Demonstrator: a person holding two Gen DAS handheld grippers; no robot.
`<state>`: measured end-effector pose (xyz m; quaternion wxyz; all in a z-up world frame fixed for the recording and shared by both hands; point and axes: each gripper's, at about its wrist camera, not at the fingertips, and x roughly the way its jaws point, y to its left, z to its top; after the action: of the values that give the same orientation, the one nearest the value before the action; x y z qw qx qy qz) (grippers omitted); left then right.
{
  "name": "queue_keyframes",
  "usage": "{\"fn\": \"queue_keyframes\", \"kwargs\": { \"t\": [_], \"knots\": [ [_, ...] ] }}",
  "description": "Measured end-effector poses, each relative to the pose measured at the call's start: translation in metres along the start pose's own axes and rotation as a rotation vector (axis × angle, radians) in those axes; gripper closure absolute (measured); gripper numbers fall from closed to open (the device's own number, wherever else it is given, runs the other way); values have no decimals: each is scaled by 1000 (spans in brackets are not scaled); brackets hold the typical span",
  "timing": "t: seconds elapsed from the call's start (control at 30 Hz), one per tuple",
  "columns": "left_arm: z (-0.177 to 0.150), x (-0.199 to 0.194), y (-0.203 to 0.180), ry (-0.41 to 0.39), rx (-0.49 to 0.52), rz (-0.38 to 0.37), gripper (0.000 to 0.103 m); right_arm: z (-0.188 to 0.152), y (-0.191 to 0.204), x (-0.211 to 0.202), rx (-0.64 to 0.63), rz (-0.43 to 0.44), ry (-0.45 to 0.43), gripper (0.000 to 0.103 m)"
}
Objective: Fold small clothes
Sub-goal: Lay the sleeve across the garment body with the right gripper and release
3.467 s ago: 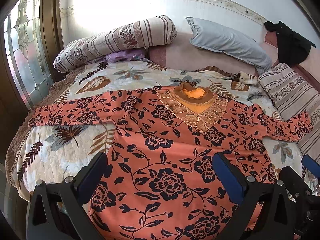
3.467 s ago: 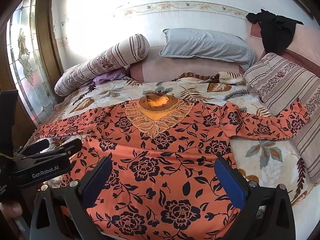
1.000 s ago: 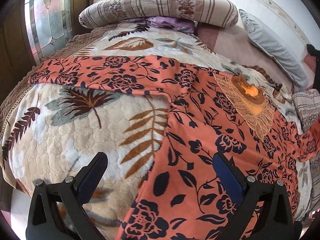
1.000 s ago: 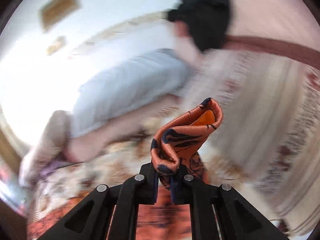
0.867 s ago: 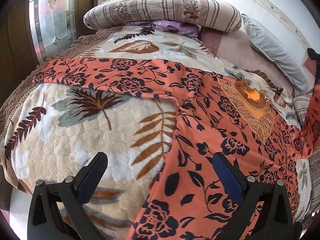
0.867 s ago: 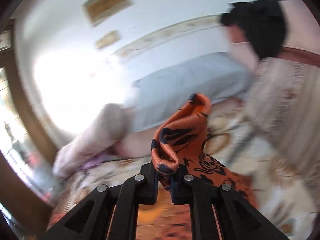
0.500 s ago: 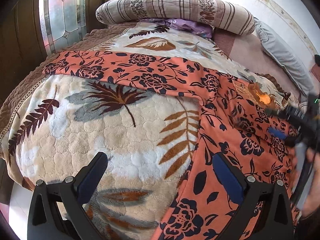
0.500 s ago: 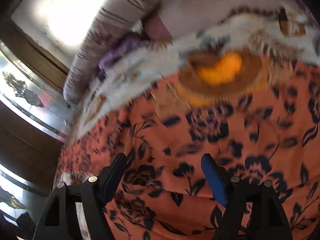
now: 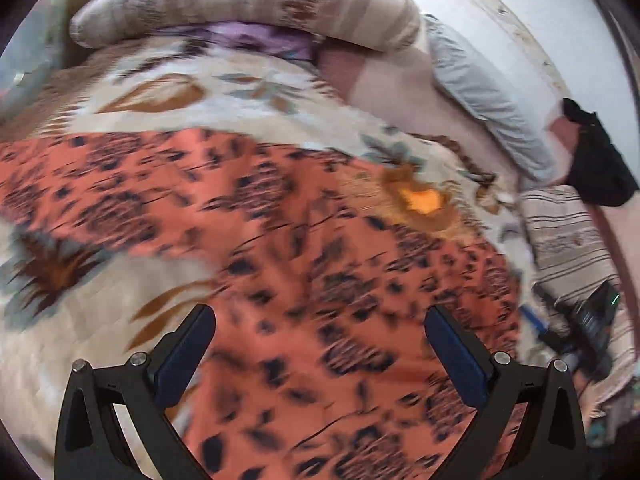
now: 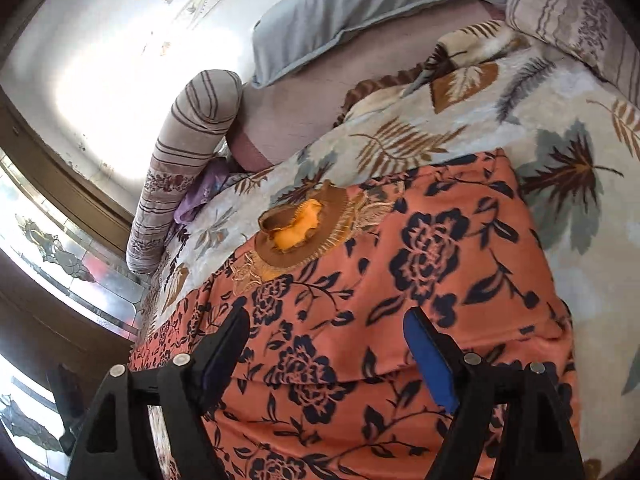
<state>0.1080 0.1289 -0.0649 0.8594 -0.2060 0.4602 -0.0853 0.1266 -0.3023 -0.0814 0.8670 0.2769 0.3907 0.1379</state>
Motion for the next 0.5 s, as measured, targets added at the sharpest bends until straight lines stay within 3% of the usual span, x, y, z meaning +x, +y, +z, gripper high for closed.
{"fn": "queue_keyframes", "kwargs": {
  "t": [0.13, 0.2, 0.33, 0.43, 0.47, 0.5],
  "knots": [
    [39, 56, -17, 114, -48, -107, 0, -20, -27, -13, 37, 18, -13, 21],
    [50, 83, -17, 153, -72, -83, 3, -30, -39, -17, 61, 28, -21, 21],
    [54, 118, -5, 200, -117, -7, 19, -41, -55, -22, 88, 36, -20, 21],
    [52, 126, -4, 208, -86, 76, 68, -41, -66, -19, 124, 35, -24, 21],
    [52, 127, -6, 214, -69, 119, 93, -42, -69, -19, 135, 37, -28, 21],
    [53, 127, -4, 217, -72, 122, 96, -42, -72, -18, 145, 40, -31, 21]
  ]
}}
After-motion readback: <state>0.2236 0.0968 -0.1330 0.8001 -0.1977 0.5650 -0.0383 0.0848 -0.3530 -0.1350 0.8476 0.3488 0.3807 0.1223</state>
